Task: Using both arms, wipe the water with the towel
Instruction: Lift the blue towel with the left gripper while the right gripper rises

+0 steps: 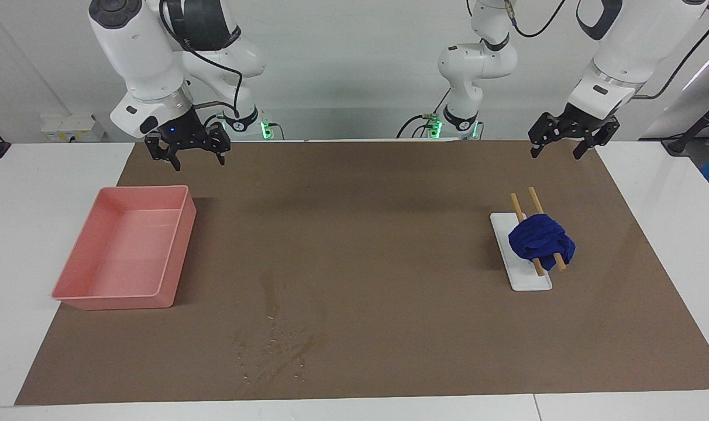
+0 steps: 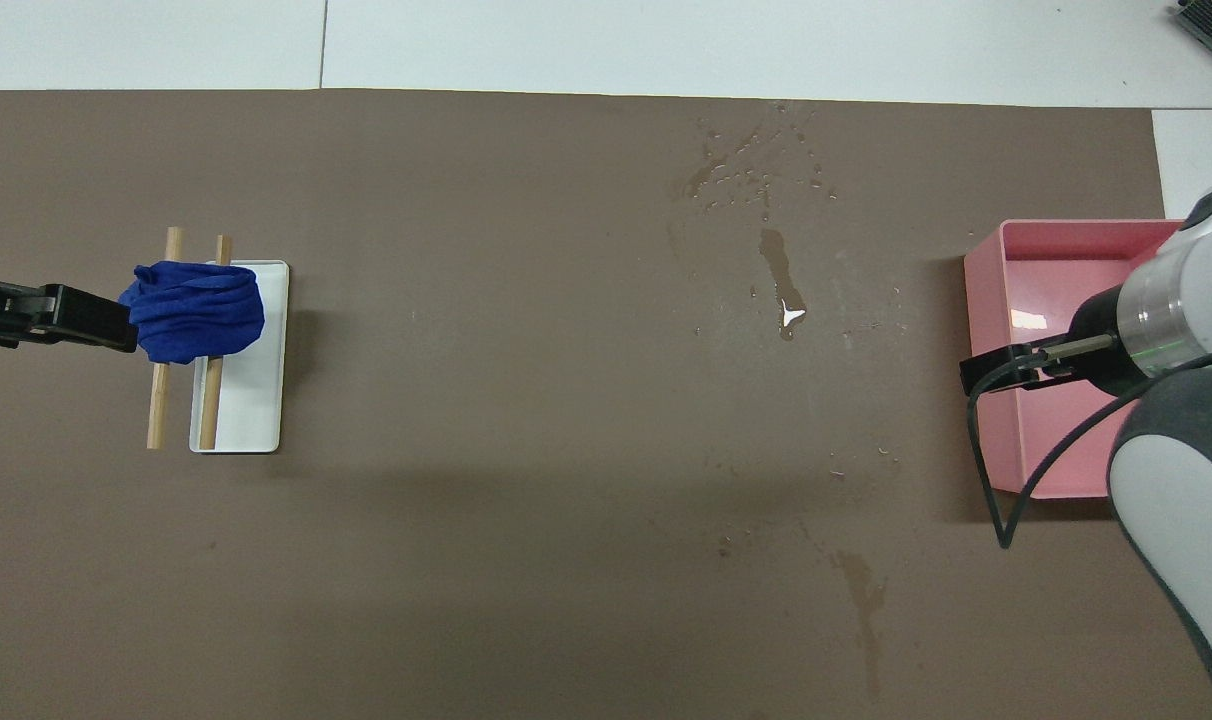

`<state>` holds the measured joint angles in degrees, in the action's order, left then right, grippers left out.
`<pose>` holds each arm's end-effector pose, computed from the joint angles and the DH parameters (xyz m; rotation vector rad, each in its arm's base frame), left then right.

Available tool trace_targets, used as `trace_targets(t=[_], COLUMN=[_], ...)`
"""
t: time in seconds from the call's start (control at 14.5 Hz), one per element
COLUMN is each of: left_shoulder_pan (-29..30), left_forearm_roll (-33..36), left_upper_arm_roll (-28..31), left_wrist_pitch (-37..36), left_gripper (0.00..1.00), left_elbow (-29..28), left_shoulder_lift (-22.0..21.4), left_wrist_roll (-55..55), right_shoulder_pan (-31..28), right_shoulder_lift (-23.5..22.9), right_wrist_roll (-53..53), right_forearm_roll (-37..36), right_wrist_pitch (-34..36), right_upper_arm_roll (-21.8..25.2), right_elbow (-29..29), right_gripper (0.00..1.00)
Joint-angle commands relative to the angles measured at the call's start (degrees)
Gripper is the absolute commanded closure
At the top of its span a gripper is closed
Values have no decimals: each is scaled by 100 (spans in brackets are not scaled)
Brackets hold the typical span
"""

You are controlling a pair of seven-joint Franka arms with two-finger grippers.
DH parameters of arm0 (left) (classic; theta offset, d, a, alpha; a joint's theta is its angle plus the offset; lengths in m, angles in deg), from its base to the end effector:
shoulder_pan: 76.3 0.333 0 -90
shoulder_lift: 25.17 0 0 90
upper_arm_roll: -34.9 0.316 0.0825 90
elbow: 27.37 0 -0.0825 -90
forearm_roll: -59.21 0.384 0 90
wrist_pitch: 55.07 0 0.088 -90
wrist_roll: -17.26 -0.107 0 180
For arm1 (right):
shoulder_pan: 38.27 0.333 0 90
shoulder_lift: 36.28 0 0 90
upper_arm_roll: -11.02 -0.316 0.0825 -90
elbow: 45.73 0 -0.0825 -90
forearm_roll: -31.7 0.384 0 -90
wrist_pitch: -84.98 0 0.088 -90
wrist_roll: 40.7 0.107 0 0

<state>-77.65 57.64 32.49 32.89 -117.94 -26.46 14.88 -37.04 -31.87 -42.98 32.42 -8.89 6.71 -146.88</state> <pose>0.5424 -0.0389 0.6291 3.1107 -0.1678 -0.0364 0.5288 0.0539 0.5799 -3.1282 -0.2114 0.0791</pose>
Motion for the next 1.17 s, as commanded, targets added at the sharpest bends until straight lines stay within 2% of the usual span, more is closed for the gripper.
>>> trace_targets(t=[0.0, 0.21, 0.35, 0.48, 0.83, 1.11], left_shoulder_pan=[-94, -59, -59, -41, 511, 644], left_forearm_roll=[-36, -36, -36, -36, 8, -27], left_upper_arm_roll=[91, 92, 100, 118, 109, 100], left_wrist_pitch=[107, 194, 1208, 2300, 3699, 4535], left_gripper=[0, 0, 0, 0, 0, 0], left_elbow=[-216, -390, -1300, -1848, -1841, -2201], left_shoulder_lift=[-161, -231, -607, -697, 311, 630], left_wrist_roll=[-78, -96, -96, -8, 27, 701], right_shoulder_pan=[-52, -52, -61, -61, -316, -307], right_shoulder_lift=[104, 104, 96, 104, 315, 465], right_wrist_roll=[-45, -45, -45, -45, -71, -80], right_forearm_roll=[-27, -27, -27, -27, -27, -27], right_wrist_pitch=[-87, -87, -87, -87, 36, -43], right_upper_arm_roll=[-35, -35, -35, -35, -18, -26], right_elbow=[-98, -98, -98, -89, -80, -45], right_gripper=[0, 0, 0, 0, 0, 0])
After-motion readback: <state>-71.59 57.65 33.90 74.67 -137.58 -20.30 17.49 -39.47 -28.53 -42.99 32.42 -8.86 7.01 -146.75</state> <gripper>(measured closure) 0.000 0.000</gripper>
